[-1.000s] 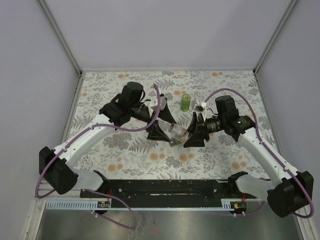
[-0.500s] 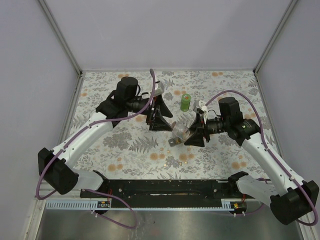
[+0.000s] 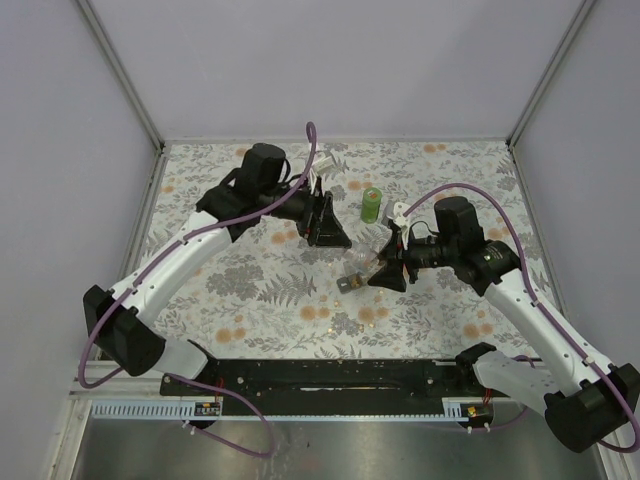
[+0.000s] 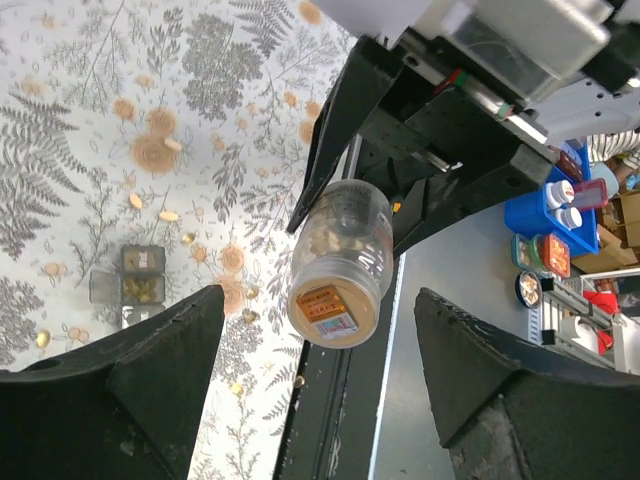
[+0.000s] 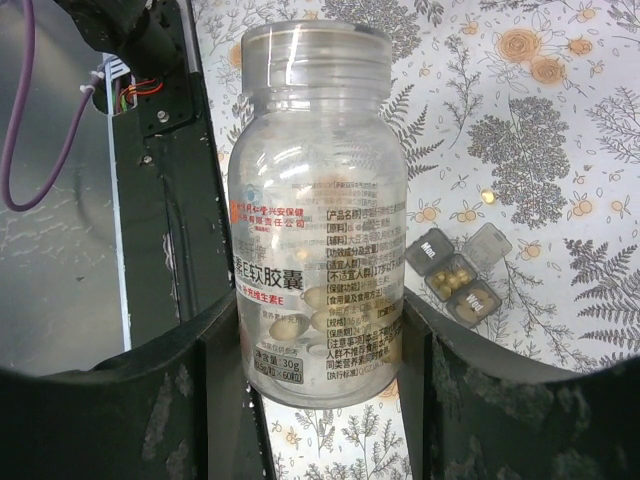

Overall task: Sort the pills into containers
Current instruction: Screw the lid of the pill bottle onto the pill bottle.

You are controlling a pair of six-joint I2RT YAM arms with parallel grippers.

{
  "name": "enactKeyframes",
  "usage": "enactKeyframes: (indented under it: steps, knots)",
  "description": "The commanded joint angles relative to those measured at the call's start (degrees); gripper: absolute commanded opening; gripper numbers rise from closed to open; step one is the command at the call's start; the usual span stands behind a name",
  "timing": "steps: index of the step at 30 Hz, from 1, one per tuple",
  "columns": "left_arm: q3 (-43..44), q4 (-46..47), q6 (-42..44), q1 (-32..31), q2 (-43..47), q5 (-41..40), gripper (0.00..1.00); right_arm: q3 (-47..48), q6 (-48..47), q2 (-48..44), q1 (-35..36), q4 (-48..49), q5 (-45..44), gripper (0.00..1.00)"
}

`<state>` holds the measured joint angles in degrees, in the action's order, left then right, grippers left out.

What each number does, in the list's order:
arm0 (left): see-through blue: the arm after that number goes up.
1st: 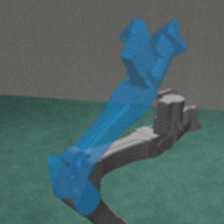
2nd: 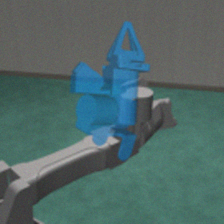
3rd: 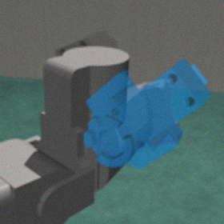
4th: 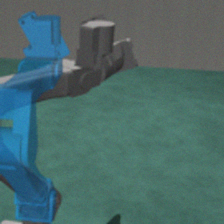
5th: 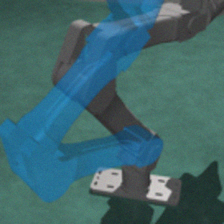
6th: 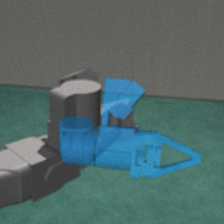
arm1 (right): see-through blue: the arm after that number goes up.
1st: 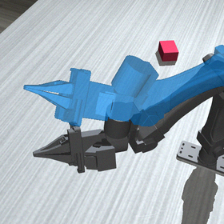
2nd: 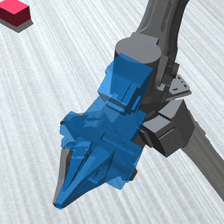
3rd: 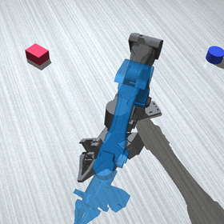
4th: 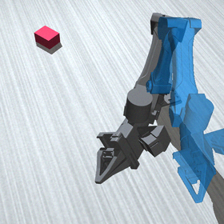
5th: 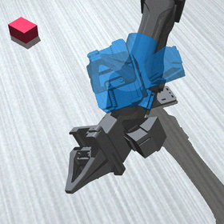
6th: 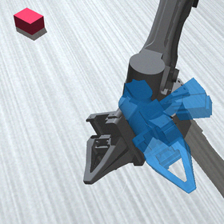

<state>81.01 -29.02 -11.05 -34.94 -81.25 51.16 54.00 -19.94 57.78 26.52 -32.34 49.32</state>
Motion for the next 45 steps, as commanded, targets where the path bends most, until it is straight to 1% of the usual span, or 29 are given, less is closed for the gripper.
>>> enactKeyframes:
  steps: [1, 6, 9, 12, 20, 22, 24, 28, 30, 34, 41, 45]
  knots:
    - [2.0, -2.3, -2.8, -0.7, -0.7, -3.4, 0.80, 0.5, -1.0, -0.9, 0.8, 2.2, -1.5, 0.00]
    - [2.1, -2.3, -5.5, -1.2, -2.6, -1.2, 0.79, 0.4, -1.1, -0.9, 1.0, 2.3, -1.6, 0.00]
    - [2.7, -2.4, -6.4, -1.4, -3.2, -1.3, 0.73, 0.1, -1.1, -1.0, 0.8, 2.3, -1.9, 0.00]
    - [2.7, -2.6, -6.6, -1.4, -3.4, -1.2, 0.70, 0.0, -1.2, -1.3, 0.9, 2.3, -2.0, 0.00]
    - [2.0, -2.6, -6.6, -1.8, -2.9, -1.1, 0.59, 0.3, -1.2, -0.3, 1.0, 2.3, -1.8, 0.00]
    - [2.2, -2.6, -6.5, -1.8, -2.8, -0.9, 0.54, 0.4, -1.2, -0.2, 1.0, 2.2, -2.0, 0.00]
    - [2.2, -2.6, -6.4, -2.0, -2.9, -0.4, 0.46, 0.5, -1.2, -0.1, 0.9, 2.1, -1.9, 0.00]
    - [2.2, -2.6, -5.2, -2.1, -3.2, 0.6, 0.38, 0.6, -1.2, 0.1, 1.0, 1.9, -1.9, 0.00]
    - [2.4, -2.6, -4.2, -2.2, -3.4, 1.4, 0.36, 0.7, -1.2, 0.2, 1.0, 1.8, -1.5, 0.00]
    - [2.6, -3.2, -0.7, -2.9, -3.3, 1.8, 0.34, 0.9, -0.8, 0.8, 1.0, 1.8, -0.5, 0.00]
    - [2.6, -4.2, 8.2, -4.1, -2.5, 3.9, 0.34, 0.9, 0.3, 1.8, 1.0, 2.1, 1.2, 0.00]
    - [0.4, -1.7, 13.9, -4.4, -0.8, 5.6, 0.34, 1.2, 1.1, 2.4, 1.0, 2.3, 2.5, 0.00]
